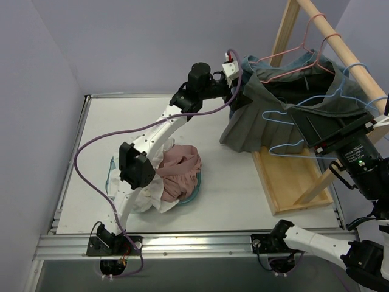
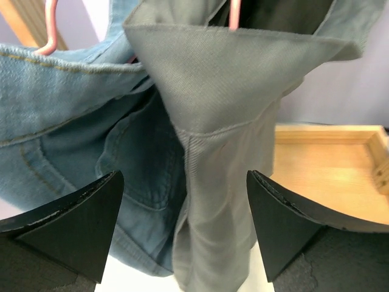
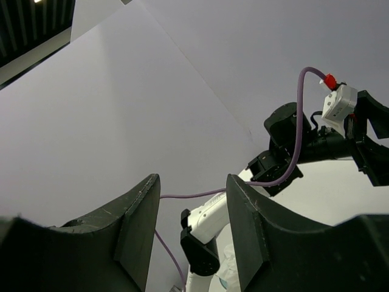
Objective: Remove the skirt from the hanger
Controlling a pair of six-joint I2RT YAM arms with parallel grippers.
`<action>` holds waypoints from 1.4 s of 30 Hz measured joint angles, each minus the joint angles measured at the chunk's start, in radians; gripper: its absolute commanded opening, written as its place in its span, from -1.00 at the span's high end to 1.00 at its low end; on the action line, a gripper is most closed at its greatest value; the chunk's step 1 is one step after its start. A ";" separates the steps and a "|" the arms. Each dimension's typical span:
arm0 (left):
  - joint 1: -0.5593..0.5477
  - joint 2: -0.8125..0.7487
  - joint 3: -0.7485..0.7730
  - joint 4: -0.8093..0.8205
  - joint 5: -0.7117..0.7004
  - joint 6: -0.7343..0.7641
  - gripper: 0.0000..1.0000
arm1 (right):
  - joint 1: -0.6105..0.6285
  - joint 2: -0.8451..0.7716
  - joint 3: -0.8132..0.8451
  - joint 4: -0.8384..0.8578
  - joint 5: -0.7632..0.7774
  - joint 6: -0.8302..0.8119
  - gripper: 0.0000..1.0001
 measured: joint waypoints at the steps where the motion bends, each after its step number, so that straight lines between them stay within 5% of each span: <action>1: -0.001 0.001 0.000 0.010 0.007 -0.012 -0.76 | 0.000 0.000 0.000 0.000 0.000 0.000 0.14; 6: -0.010 0.020 0.048 0.075 0.045 -0.090 -0.45 | 0.000 0.000 -0.004 0.002 0.000 0.002 0.15; 12: -0.045 0.102 0.209 0.130 0.074 -0.177 -0.42 | 0.000 -0.002 -0.025 0.009 -0.001 0.010 0.17; 21: -0.116 0.136 0.211 0.112 0.074 -0.172 -0.41 | -0.004 -0.004 -0.025 0.010 -0.001 0.011 0.19; 24: -0.124 0.136 0.211 0.093 0.075 -0.167 -0.11 | -0.006 -0.005 -0.027 0.013 -0.001 0.011 0.19; 28: -0.127 0.136 0.211 0.061 0.065 -0.160 0.95 | -0.006 -0.010 -0.036 0.017 -0.001 0.011 0.19; 42: -0.138 0.051 0.147 0.094 0.022 -0.378 0.95 | -0.006 -0.024 -0.036 0.018 0.000 0.007 0.16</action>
